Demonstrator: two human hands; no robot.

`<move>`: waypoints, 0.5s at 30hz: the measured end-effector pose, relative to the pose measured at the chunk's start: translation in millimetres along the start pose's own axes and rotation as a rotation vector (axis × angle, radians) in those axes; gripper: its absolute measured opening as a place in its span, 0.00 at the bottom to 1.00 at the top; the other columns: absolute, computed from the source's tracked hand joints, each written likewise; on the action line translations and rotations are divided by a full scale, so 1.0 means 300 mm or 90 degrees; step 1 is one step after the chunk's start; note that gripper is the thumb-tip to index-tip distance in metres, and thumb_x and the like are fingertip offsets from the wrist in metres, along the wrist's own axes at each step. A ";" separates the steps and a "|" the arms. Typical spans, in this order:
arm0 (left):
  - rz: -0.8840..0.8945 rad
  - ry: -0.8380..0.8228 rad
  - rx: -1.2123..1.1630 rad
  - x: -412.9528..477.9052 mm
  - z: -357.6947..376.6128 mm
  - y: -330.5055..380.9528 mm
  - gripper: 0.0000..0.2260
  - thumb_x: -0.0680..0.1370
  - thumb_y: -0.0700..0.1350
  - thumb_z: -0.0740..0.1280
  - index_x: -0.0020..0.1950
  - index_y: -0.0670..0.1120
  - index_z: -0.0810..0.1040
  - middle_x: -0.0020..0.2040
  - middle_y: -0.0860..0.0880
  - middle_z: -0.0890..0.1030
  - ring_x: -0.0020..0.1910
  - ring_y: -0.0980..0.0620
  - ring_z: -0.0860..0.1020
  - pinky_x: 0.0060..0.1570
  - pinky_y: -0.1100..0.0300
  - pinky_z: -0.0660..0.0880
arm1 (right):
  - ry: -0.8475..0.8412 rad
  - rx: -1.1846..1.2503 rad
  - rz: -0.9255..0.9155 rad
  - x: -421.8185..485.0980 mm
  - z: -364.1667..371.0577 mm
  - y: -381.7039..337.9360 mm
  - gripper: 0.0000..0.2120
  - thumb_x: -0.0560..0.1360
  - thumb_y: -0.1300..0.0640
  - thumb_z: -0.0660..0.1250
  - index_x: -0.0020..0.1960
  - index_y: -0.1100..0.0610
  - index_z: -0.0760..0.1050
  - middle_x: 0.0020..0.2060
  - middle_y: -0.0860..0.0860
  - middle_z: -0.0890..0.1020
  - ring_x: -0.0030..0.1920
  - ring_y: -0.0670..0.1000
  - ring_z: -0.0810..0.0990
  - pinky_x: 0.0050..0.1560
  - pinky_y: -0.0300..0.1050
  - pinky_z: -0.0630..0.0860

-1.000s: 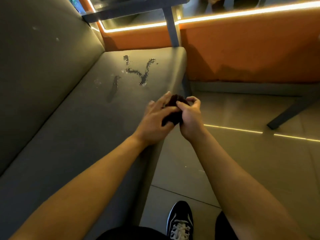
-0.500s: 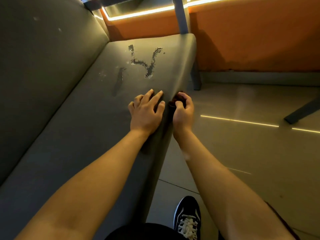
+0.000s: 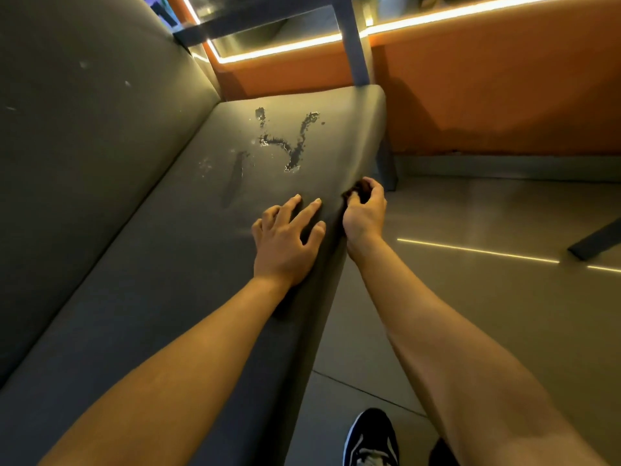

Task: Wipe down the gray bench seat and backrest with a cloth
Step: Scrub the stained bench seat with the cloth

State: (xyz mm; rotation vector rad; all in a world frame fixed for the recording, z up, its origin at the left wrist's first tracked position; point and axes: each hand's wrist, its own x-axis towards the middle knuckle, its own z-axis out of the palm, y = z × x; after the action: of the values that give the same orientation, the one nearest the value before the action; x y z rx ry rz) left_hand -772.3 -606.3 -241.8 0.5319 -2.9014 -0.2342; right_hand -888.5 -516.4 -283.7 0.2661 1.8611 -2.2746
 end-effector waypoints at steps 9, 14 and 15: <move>-0.112 -0.096 0.045 0.073 -0.013 0.104 0.25 0.82 0.65 0.51 0.80 0.65 0.57 0.77 0.49 0.58 0.75 0.42 0.55 0.73 0.43 0.51 | -0.035 0.030 -0.007 -0.289 -0.070 0.165 0.15 0.81 0.60 0.63 0.62 0.44 0.73 0.62 0.51 0.77 0.63 0.50 0.77 0.68 0.52 0.74; -0.086 -0.039 0.013 0.079 0.022 0.114 0.25 0.83 0.64 0.52 0.80 0.63 0.58 0.75 0.48 0.58 0.74 0.41 0.55 0.74 0.41 0.50 | -0.021 0.033 0.017 -0.095 -0.042 0.147 0.18 0.78 0.65 0.62 0.60 0.45 0.73 0.62 0.54 0.76 0.57 0.50 0.79 0.65 0.54 0.78; -0.075 -0.025 0.003 0.075 0.026 0.102 0.24 0.83 0.63 0.53 0.80 0.63 0.59 0.75 0.48 0.59 0.75 0.42 0.55 0.75 0.41 0.51 | -0.017 0.037 0.035 -0.033 -0.032 0.157 0.17 0.77 0.63 0.62 0.59 0.44 0.73 0.62 0.55 0.76 0.57 0.51 0.80 0.64 0.56 0.78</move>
State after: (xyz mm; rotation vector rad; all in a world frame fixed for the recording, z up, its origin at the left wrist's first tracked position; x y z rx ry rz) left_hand -804.7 -585.1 -240.3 0.7078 -2.9119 -0.2576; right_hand -866.5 -515.7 -327.8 0.2906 1.7561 -2.2868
